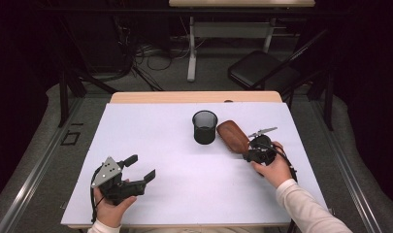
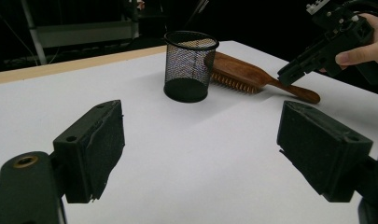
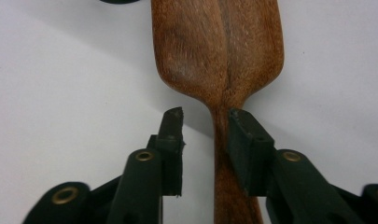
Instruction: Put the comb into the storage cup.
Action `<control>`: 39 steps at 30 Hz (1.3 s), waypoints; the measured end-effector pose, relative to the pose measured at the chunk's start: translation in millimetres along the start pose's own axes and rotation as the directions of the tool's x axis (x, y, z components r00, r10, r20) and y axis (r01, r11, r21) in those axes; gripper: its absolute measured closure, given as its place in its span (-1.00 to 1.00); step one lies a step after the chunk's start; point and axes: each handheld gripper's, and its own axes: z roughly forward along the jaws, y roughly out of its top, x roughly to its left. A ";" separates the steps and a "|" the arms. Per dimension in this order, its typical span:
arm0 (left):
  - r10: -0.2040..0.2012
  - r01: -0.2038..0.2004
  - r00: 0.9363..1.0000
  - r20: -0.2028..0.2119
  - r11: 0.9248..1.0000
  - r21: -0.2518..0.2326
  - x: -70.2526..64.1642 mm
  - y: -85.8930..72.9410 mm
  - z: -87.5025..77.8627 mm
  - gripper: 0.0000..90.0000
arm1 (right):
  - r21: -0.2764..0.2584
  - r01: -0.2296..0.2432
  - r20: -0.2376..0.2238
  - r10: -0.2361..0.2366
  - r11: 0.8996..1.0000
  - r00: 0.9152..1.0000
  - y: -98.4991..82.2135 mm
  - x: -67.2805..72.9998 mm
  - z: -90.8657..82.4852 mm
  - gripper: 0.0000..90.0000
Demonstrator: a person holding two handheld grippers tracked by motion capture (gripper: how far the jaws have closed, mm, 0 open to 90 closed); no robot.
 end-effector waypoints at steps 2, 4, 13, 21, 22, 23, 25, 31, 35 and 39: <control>0.000 0.000 1.000 0.000 1.000 0.001 -0.2 -0.1 0.1 -0.67 | -0.002 0.009 0.006 -0.009 1.000 1.000 1.3 -0.6 -0.6 0.31; 0.000 0.000 1.000 0.000 1.000 0.001 -0.3 -0.1 0.1 -0.67 | -0.004 0.004 0.004 -0.004 1.000 1.000 2.9 -1.5 -1.4 0.24; 0.000 0.000 1.000 0.001 1.000 0.002 -0.6 -0.2 0.2 -0.67 | 0.000 0.019 0.028 -0.019 1.000 0.999 9.9 -9.9 -3.0 -0.03; 0.000 0.000 1.000 0.001 1.000 0.003 -0.6 -0.3 0.3 -0.67 | 0.032 0.012 0.013 -0.013 0.999 1.000 12.3 -12.9 0.7 -0.05; 0.001 -0.001 1.000 0.000 1.000 0.003 -0.6 -0.2 0.2 -0.67 | 0.035 0.015 0.013 -0.015 0.999 1.000 12.7 -13.1 1.2 -0.05; 0.000 0.000 1.000 0.000 1.000 0.002 -0.7 -0.2 0.2 -0.67 | 0.036 0.014 0.016 -0.014 0.999 1.000 13.0 -13.0 2.1 -0.07; 0.001 -0.001 1.000 0.001 1.000 0.003 -0.6 -0.3 0.2 -0.67 | 0.053 0.023 0.013 -0.024 0.998 1.000 13.7 -13.5 3.6 -0.09; 0.002 -0.002 1.000 0.000 1.000 0.003 -0.5 -0.3 0.1 -0.67 | 0.071 0.028 0.008 -0.029 0.997 1.000 14.3 -13.3 8.0 -0.09; 0.001 -0.001 1.000 0.001 1.000 0.005 -0.6 -0.4 0.3 -0.67 | 0.077 0.009 0.008 -0.010 0.997 1.000 14.3 -15.0 9.8 -0.04; 0.001 -0.001 1.000 0.001 1.000 0.005 -0.6 -0.5 0.5 -0.67 | 0.074 0.023 0.011 -0.024 0.997 1.000 14.9 -16.1 11.2 -0.03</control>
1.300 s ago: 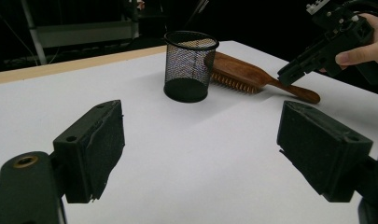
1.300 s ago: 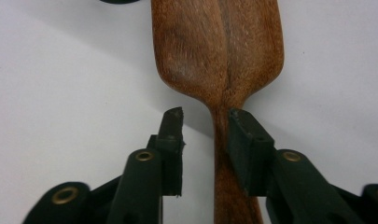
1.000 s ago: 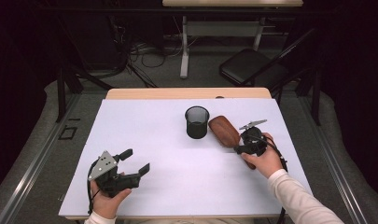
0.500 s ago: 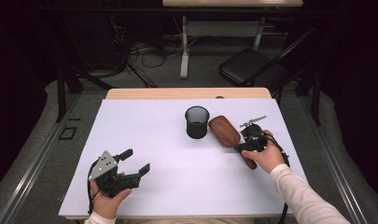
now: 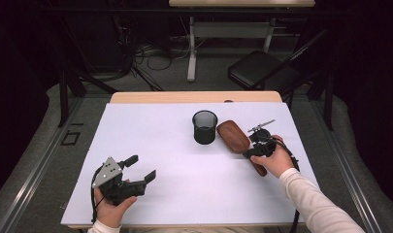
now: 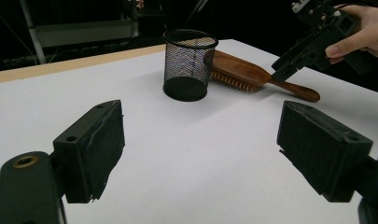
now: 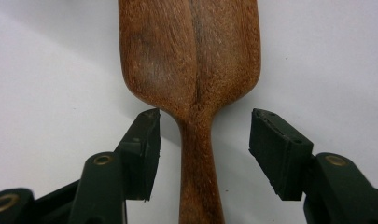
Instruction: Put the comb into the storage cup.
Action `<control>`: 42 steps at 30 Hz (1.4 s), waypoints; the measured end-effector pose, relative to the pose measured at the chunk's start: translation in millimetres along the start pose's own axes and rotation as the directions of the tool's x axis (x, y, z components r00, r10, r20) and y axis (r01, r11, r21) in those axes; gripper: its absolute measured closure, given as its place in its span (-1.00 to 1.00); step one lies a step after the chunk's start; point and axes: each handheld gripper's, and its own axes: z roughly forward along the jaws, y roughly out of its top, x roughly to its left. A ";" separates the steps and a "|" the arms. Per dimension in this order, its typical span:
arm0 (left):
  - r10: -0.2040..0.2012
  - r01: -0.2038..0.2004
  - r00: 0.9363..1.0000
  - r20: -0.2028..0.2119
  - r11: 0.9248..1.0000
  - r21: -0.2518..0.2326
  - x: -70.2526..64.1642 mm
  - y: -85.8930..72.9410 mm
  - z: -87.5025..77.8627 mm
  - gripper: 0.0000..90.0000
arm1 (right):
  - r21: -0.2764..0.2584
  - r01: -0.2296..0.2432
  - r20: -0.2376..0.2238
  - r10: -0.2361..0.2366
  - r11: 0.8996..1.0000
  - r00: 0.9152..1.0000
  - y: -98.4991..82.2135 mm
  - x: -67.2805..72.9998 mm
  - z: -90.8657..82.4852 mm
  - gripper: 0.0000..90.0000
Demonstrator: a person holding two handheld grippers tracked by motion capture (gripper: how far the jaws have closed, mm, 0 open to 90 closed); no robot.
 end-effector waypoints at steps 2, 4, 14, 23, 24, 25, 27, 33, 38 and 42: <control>0.000 0.000 1.000 0.000 1.000 0.000 0.1 0.0 0.0 -0.67 | -0.004 0.006 0.000 -0.006 1.000 1.000 0.1 -0.1 1.4 -0.02; 0.000 0.000 1.000 0.000 1.000 0.000 0.1 0.0 -0.1 -0.67 | 0.003 0.008 -0.006 -0.008 1.000 1.000 0.3 -0.4 2.2 -0.02; 0.001 -0.001 1.000 0.000 1.000 0.002 0.3 -0.2 0.0 -0.67 | 0.015 0.036 -0.018 -0.036 0.999 0.999 -0.2 0.8 7.2 -0.01; 0.002 -0.002 1.000 0.000 1.000 0.002 0.4 -0.2 0.0 -0.67 | 0.014 0.054 -0.023 -0.054 0.998 0.998 -1.9 0.0 13.6 0.00; 0.002 -0.002 1.000 0.000 1.000 0.002 0.4 -0.2 0.0 -0.67 | 0.015 0.048 -0.025 -0.048 0.999 0.999 -2.0 -0.1 14.4 0.01; 0.003 -0.003 1.000 0.000 1.000 0.004 0.3 -0.3 0.1 -0.67 | 0.019 0.043 -0.027 -0.043 0.999 0.999 -2.1 -0.3 14.8 0.01; 0.002 -0.002 1.000 -0.001 1.000 0.004 0.2 -0.3 0.2 -0.67 | 0.017 0.039 -0.029 -0.039 0.999 0.999 -2.4 -1.2 16.3 0.03; 0.002 -0.002 1.000 -0.001 1.000 0.004 0.6 -0.4 0.1 -0.67 | 0.021 0.043 -0.026 -0.042 0.999 0.999 -3.2 -3.2 18.8 0.09; 0.002 -0.002 1.000 -0.001 1.000 0.004 0.4 -0.4 0.2 -0.67 | 0.023 0.042 -0.026 -0.042 0.999 0.999 -4.0 -3.7 19.2 0.15; 0.002 -0.002 1.000 -0.002 1.000 0.004 0.5 -0.4 0.2 -0.66 | 0.032 0.055 -0.026 -0.054 0.998 0.998 -4.6 -4.1 19.1 0.21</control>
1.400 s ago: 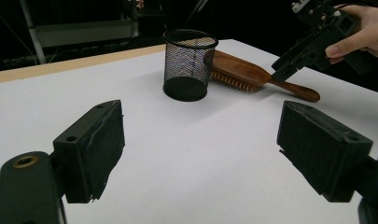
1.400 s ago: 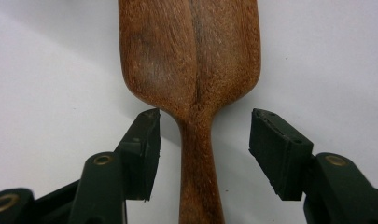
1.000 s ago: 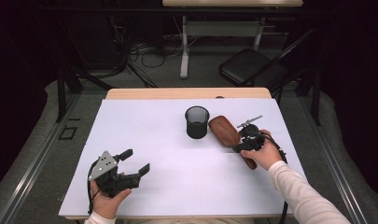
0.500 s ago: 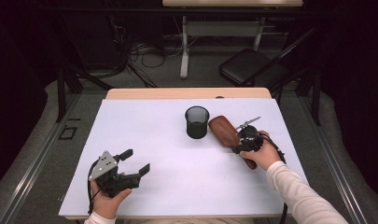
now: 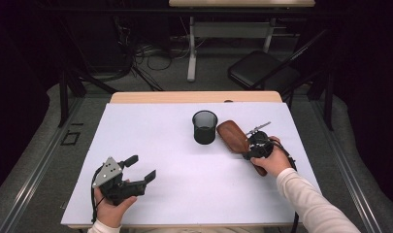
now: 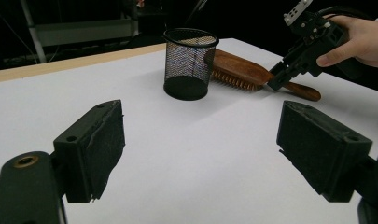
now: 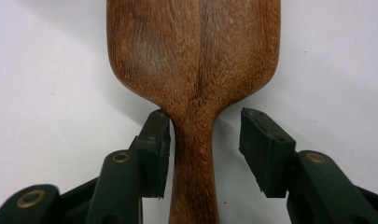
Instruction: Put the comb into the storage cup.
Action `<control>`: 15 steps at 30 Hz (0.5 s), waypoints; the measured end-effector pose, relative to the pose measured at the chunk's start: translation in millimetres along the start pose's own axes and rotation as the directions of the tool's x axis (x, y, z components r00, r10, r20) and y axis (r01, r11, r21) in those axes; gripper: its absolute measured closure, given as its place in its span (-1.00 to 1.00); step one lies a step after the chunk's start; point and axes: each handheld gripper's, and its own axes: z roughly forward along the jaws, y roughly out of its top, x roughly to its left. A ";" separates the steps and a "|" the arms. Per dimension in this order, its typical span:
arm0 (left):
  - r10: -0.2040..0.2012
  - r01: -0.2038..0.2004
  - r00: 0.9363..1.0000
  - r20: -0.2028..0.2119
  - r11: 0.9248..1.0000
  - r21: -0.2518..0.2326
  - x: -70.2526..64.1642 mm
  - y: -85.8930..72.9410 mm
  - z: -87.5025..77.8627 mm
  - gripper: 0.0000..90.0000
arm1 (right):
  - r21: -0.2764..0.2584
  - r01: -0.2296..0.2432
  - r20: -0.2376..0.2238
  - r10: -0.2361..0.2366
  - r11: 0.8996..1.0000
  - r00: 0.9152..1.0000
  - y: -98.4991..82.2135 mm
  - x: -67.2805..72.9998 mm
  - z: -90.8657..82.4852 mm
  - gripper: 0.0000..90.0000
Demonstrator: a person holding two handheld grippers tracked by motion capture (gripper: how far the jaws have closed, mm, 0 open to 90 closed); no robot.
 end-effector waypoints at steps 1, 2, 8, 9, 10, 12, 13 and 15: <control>0.000 0.000 1.000 0.001 1.000 -0.001 0.0 0.0 -0.1 -0.66 | 0.002 0.003 0.001 -0.003 1.000 1.000 -0.3 0.0 0.4 0.22; -0.001 0.001 1.000 0.001 1.000 -0.001 0.0 0.0 -0.1 -0.66 | 0.001 0.005 0.003 -0.005 1.000 1.000 -0.6 0.2 1.0 0.22; 0.000 0.000 1.000 0.002 1.000 -0.001 -0.1 0.0 0.0 -0.66 | -0.005 -0.005 0.011 0.005 1.000 1.000 -0.6 0.9 3.2 0.23; 0.000 0.000 1.000 0.002 1.000 -0.001 -0.1 -0.1 0.0 -0.66 | 0.005 -0.002 0.010 0.002 1.000 1.000 0.0 0.5 2.7 0.23; 0.000 0.000 1.000 0.002 1.000 -0.001 0.0 -0.1 0.0 -0.66 | -0.001 -0.005 0.005 0.005 1.000 1.000 0.1 0.3 3.3 0.22; 0.000 0.000 1.000 0.001 1.000 -0.001 0.0 -0.1 0.0 -0.66 | -0.009 -0.010 0.003 0.010 1.000 1.000 0.5 0.0 3.9 0.17; 0.000 0.000 1.000 0.001 1.000 -0.001 0.0 -0.1 0.0 -0.66 | -0.009 -0.012 0.001 0.012 1.000 1.000 0.7 -0.1 4.1 0.16; 0.001 -0.001 1.000 0.002 1.000 -0.001 -0.1 -0.1 0.0 -0.66 | -0.010 -0.016 -0.005 0.016 1.000 1.000 0.9 -0.2 4.6 0.13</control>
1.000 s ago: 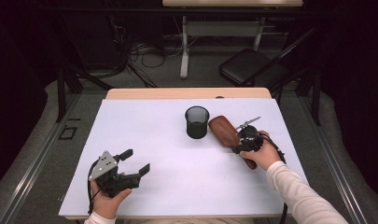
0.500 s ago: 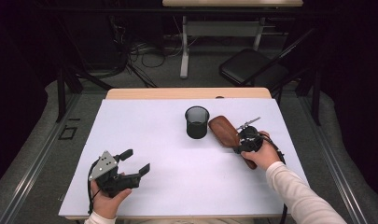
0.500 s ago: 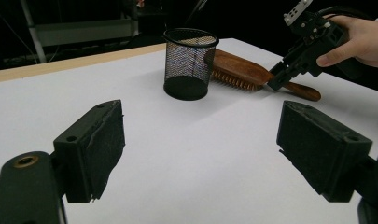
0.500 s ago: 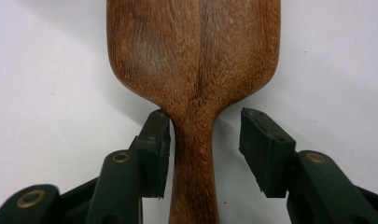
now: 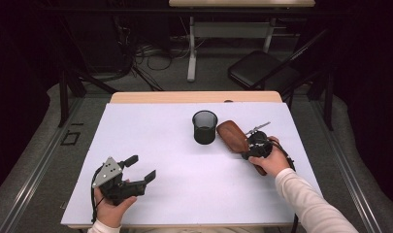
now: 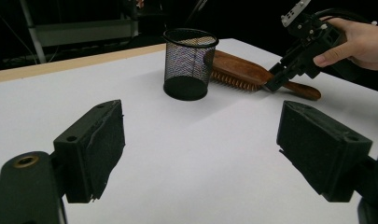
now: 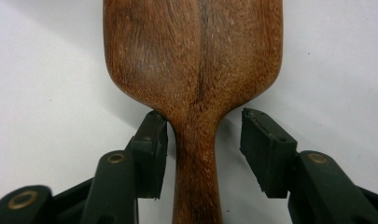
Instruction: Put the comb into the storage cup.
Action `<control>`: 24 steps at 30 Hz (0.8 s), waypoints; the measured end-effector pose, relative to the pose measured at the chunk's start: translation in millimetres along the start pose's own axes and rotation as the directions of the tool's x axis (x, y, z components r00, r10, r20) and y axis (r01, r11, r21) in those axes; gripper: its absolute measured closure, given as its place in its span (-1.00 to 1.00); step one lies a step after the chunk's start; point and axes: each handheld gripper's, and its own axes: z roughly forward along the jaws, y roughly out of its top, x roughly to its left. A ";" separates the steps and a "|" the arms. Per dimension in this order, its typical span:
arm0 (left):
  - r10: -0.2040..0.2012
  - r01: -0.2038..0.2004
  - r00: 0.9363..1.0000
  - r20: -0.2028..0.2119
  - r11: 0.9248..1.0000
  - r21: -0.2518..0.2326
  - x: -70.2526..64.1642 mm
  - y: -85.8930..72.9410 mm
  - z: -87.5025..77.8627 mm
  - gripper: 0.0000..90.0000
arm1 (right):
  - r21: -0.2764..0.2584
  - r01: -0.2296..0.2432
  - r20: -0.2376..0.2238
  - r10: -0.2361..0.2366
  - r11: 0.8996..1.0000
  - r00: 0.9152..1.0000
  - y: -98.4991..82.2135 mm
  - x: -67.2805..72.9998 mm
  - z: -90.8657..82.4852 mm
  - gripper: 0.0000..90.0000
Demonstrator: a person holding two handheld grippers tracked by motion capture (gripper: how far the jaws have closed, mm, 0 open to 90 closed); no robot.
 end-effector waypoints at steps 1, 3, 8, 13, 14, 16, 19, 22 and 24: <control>0.000 0.000 1.000 0.000 1.000 0.000 0.0 0.0 0.0 -0.66 | 0.002 -0.005 -0.001 0.005 1.000 1.000 0.2 0.2 0.1 0.11; 0.000 0.000 1.000 0.000 1.000 0.000 0.0 0.0 0.0 -0.66 | 0.003 -0.004 -0.001 0.004 1.000 1.000 0.4 -0.4 0.6 0.07; 0.000 0.000 1.000 0.000 1.000 0.000 0.1 0.0 0.1 -0.66 | -0.002 0.001 0.012 -0.001 1.000 1.000 0.4 -1.5 1.7 0.00; -0.001 0.001 1.000 0.001 1.000 0.001 0.4 -0.2 0.2 -0.66 | 0.026 -0.004 0.023 0.003 1.000 1.000 1.1 -1.9 0.4 -0.02; -0.001 0.001 1.000 0.001 1.000 0.001 0.5 -0.2 0.2 -0.66 | 0.025 0.000 0.023 -0.001 1.000 1.000 1.1 -2.0 0.5 -0.01; -0.001 0.001 1.000 0.002 1.000 0.000 0.6 -0.3 0.4 -0.66 | 0.021 0.000 0.017 0.000 1.000 1.000 1.0 -1.9 0.9 0.10; 0.000 0.000 1.000 0.001 1.000 0.002 0.5 -0.3 0.5 -0.66 | 0.012 0.007 0.023 -0.007 1.000 1.000 0.8 -0.9 1.6 0.20; -0.001 0.001 1.000 0.000 1.000 0.003 0.6 -0.4 0.6 -0.66 | 0.013 0.005 0.026 -0.005 1.000 1.000 1.1 0.5 1.4 0.26; -0.002 0.002 1.000 0.002 1.000 0.001 0.8 -0.5 0.6 -0.66 | 0.016 0.019 0.030 -0.020 1.000 0.999 1.3 1.9 1.6 0.33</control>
